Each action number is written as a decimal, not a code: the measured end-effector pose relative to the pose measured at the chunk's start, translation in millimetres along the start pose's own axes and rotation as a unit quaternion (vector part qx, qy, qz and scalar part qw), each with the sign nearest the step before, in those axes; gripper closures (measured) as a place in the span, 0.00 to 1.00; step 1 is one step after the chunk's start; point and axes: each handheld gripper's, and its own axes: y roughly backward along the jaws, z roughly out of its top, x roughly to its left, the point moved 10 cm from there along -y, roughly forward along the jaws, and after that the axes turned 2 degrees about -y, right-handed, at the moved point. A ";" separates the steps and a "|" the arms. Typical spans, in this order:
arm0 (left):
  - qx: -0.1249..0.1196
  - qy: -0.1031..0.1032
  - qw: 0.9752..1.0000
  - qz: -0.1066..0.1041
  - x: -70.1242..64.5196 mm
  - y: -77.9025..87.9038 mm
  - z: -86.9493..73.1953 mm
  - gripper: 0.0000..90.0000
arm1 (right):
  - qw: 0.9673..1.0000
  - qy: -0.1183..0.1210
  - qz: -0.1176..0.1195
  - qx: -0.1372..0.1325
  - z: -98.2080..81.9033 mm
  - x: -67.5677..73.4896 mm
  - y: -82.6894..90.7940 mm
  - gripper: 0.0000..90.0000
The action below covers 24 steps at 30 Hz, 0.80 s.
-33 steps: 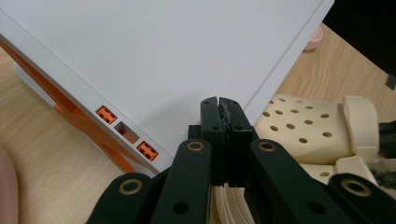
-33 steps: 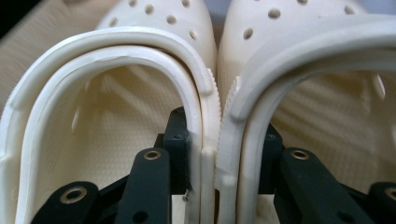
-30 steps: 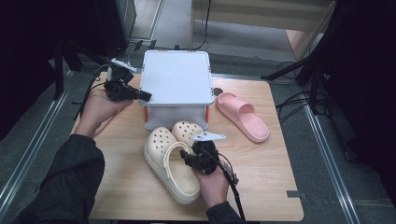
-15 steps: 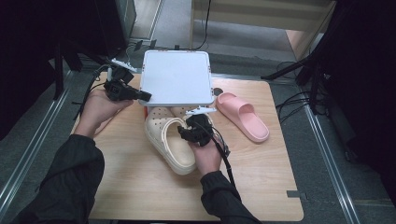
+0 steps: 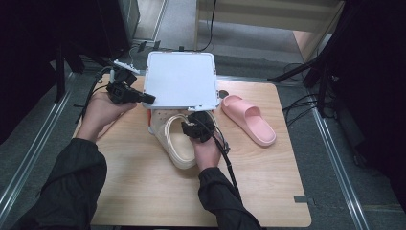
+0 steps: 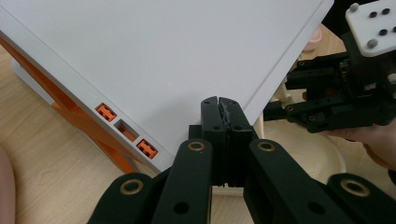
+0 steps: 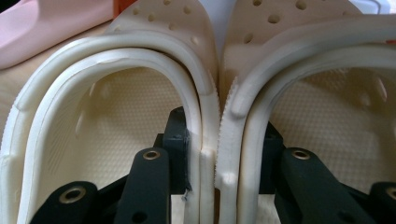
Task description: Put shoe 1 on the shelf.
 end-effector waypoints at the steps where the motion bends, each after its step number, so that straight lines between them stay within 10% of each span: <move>1: 0.000 0.000 1.000 0.000 0.0 0.0 0.0 1.00 | 1.000 -0.003 -0.004 -0.003 -0.4 -1.0 -3.8 0.74; 24: 0.000 0.006 1.000 0.001 -0.3 0.4 -0.5 1.00 | 1.000 -0.018 0.014 -0.008 -4.4 -0.3 -4.0 0.64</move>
